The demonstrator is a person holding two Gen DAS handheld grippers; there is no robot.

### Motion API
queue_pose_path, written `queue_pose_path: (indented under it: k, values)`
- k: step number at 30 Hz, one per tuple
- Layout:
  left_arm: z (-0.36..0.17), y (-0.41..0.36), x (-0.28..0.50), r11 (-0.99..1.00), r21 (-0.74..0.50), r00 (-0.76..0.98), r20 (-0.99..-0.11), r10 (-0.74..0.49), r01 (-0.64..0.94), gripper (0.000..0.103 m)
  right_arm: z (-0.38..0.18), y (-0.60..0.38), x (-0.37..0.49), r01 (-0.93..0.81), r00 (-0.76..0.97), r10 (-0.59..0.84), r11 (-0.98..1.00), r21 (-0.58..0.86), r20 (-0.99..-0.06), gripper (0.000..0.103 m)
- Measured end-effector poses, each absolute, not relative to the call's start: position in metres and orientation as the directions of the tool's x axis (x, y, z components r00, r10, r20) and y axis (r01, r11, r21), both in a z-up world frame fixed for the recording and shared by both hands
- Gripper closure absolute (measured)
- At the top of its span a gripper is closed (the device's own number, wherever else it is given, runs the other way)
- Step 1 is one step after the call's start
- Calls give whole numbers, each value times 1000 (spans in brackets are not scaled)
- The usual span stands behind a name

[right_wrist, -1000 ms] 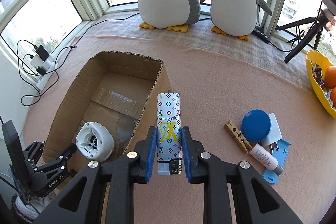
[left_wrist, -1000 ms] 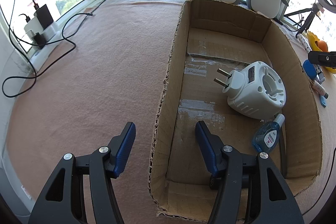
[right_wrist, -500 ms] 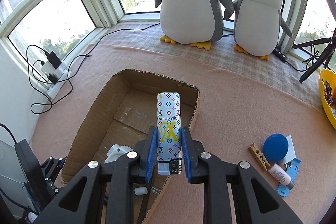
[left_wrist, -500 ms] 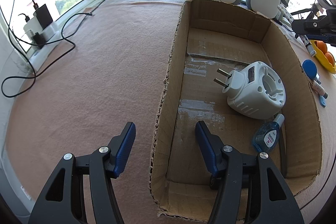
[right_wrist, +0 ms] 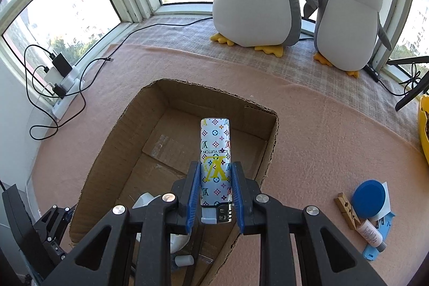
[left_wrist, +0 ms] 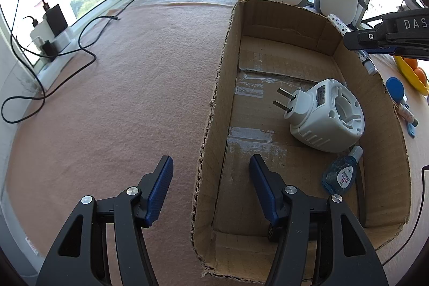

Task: Organize rigid objects
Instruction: 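Carry the lighter into the box and open the right gripper, then move the right gripper to the white lotion tube and close on it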

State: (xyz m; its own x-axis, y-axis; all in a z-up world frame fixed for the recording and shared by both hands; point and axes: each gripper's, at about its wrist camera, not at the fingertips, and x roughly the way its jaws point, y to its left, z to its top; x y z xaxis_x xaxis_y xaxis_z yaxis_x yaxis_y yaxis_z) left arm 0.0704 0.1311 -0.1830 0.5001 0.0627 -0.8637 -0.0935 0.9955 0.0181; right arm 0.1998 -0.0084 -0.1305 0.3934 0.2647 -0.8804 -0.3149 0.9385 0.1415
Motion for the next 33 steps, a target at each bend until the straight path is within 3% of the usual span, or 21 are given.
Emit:
queue_pose_path:
  k: [9, 12, 13, 33]
  values:
    - [-183, 132, 70, 996, 18, 501, -863, 62, -93, 43, -137, 1, 200, -334, 391, 253, 935, 120, -885, 79]
    - [-183, 132, 70, 996, 16, 501, -863, 61, -93, 43, -135, 1, 199, -334, 397, 270, 933, 136, -877, 48]
    - [-183, 131, 70, 995, 17, 501, -863, 61, -93, 43, -134, 0, 198, -334, 408, 270, 933, 133, -872, 43]
    - [-182, 133, 70, 996, 20, 502, -863, 64, -92, 43, -120, -22, 184, -325, 427, 302, 931, 167, -852, 41]
